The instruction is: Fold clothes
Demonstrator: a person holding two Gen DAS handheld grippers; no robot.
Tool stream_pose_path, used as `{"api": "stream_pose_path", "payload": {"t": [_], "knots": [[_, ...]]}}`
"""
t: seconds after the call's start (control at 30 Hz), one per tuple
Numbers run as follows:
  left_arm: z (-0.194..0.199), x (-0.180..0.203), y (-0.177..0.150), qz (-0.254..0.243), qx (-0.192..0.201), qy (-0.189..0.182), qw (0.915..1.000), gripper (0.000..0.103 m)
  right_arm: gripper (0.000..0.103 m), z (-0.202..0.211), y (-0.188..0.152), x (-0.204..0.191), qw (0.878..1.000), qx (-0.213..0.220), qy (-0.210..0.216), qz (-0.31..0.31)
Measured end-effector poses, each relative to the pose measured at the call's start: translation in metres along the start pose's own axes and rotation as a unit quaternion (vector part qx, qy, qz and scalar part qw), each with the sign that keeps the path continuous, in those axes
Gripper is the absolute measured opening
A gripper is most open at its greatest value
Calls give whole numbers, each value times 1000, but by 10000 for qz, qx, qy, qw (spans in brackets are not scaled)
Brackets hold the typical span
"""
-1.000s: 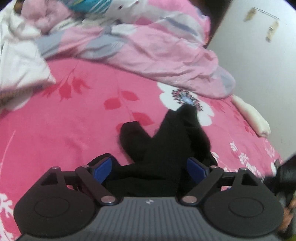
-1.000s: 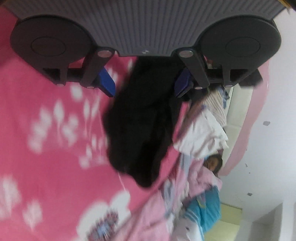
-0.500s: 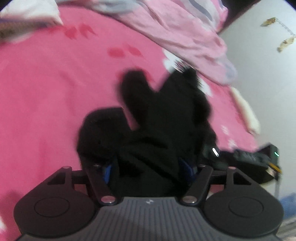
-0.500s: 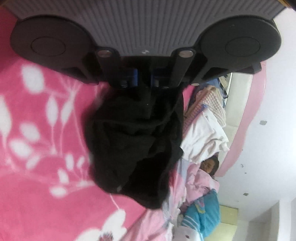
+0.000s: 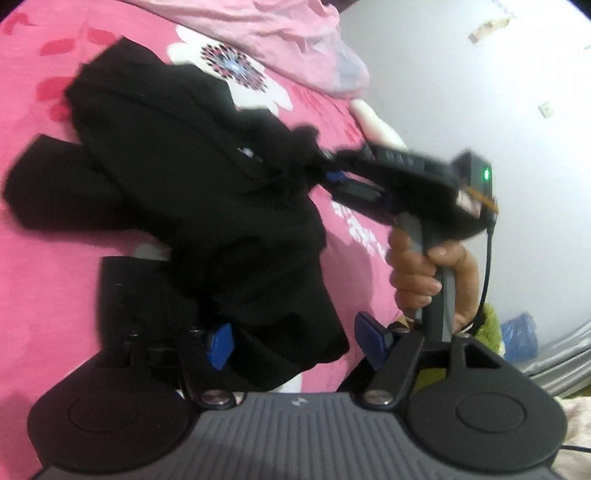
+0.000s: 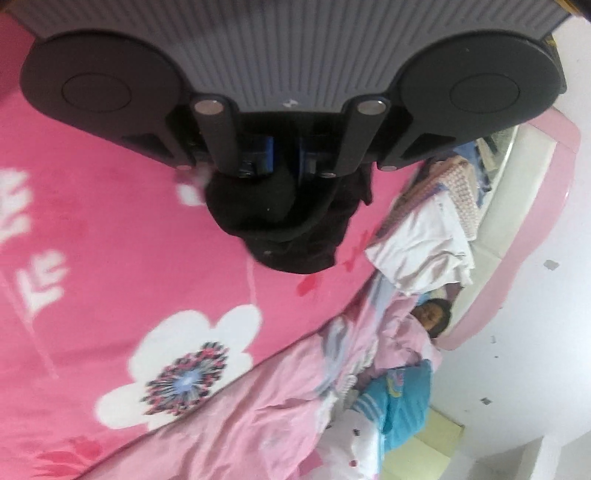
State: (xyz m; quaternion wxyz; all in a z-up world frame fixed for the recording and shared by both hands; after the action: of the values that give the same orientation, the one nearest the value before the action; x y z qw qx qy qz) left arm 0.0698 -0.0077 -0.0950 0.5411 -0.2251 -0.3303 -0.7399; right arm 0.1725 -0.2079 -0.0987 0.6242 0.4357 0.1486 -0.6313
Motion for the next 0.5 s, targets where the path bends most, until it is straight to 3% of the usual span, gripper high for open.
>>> {"api": "stream_pose_path", "payload": {"t": [0.2, 0.33, 0.4, 0.5], "knots": [[61, -26, 12, 101, 864, 295, 9958, 83, 36, 33, 9, 10, 9984, 543, -151, 1], [68, -37, 43, 224, 1254, 695, 9894, 85, 48, 22, 11, 4, 9989, 464, -63, -19], [59, -38, 64, 221, 1377, 969, 9855, 85, 54, 8, 6, -3, 9996, 297, -36, -5], [33, -36, 87, -22, 1434, 1787, 9734, 82, 55, -12, -1, -13, 9995, 188, -189, 139]]}}
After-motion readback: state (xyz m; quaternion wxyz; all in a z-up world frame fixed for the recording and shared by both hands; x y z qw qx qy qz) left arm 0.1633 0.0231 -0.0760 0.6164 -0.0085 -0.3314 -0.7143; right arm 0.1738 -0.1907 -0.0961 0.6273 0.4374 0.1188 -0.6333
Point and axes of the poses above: each gripper's, at about its wrist camera, not at the fingertips, and z roughly against the way its jaws point, x to its right, y to its top, the point moved 8 cm from there along -z, roughly the way its jaws point, and after that the axes turned 14 degrees about -x, right-handed, at the moved point
